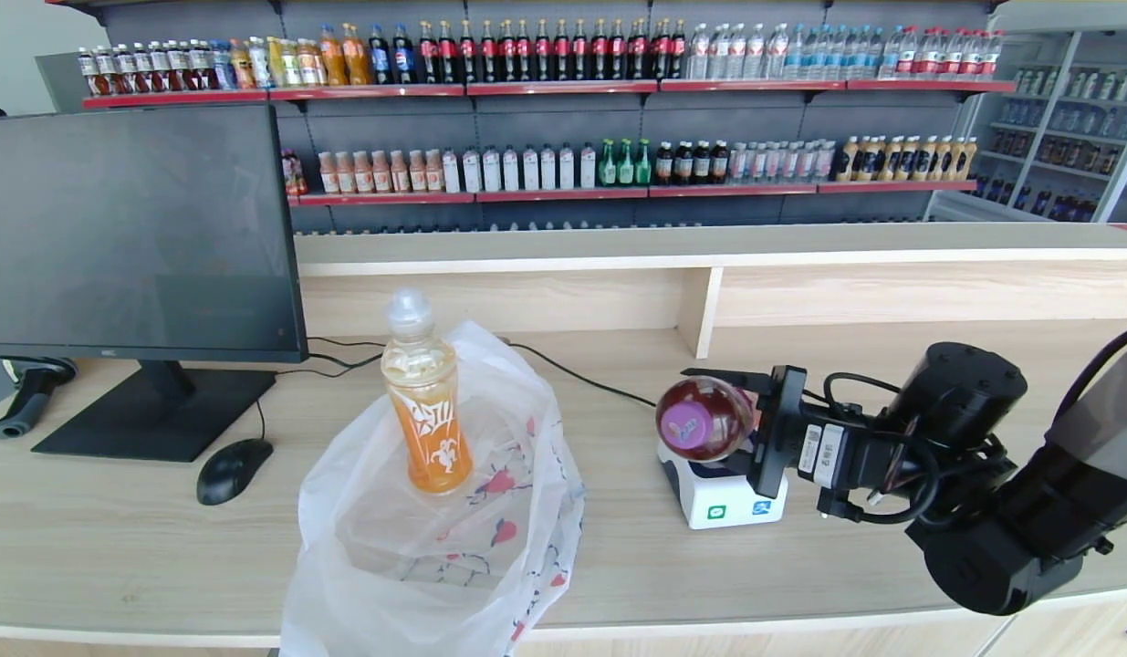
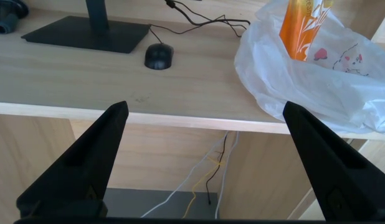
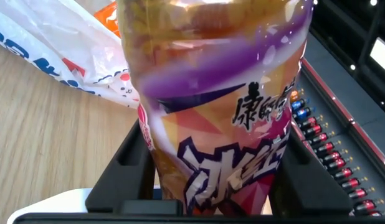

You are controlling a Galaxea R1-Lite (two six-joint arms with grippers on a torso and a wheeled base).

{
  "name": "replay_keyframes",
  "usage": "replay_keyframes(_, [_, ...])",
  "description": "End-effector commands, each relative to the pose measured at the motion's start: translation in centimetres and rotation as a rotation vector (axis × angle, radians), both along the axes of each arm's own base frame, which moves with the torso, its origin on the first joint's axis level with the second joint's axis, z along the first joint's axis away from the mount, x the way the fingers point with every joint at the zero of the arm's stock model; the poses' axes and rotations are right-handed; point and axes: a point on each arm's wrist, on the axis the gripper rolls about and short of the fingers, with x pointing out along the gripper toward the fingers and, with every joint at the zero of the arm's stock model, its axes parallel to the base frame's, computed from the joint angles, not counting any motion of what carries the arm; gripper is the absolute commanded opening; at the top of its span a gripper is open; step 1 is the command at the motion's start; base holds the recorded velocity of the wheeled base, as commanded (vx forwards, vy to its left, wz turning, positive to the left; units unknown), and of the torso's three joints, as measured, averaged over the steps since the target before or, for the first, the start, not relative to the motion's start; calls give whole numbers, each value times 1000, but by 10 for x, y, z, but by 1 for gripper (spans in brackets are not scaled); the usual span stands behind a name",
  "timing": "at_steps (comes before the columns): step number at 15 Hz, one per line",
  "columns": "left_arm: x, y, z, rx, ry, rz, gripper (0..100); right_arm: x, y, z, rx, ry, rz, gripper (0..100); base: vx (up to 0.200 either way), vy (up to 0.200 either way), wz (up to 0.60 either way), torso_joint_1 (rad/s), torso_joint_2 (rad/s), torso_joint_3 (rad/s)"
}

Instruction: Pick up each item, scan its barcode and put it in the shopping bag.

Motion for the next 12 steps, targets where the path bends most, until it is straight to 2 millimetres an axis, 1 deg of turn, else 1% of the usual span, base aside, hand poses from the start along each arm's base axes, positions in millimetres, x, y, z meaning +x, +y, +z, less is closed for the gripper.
replay_keyframes(1, [0, 0, 0, 0, -2, 0, 100, 0, 0, 0, 0, 2, 1, 0, 0, 0, 0, 0, 0, 0])
replay_keyframes(4, [0, 0, 0, 0, -2, 0, 100, -1, 0, 1, 1, 2, 2, 0, 0, 0, 0, 0, 0, 0])
replay_keyframes(12, [0, 0, 0, 0, 0, 0, 100, -9, -1, 15, 22, -14, -5, 0, 0, 0, 0, 0, 0, 0])
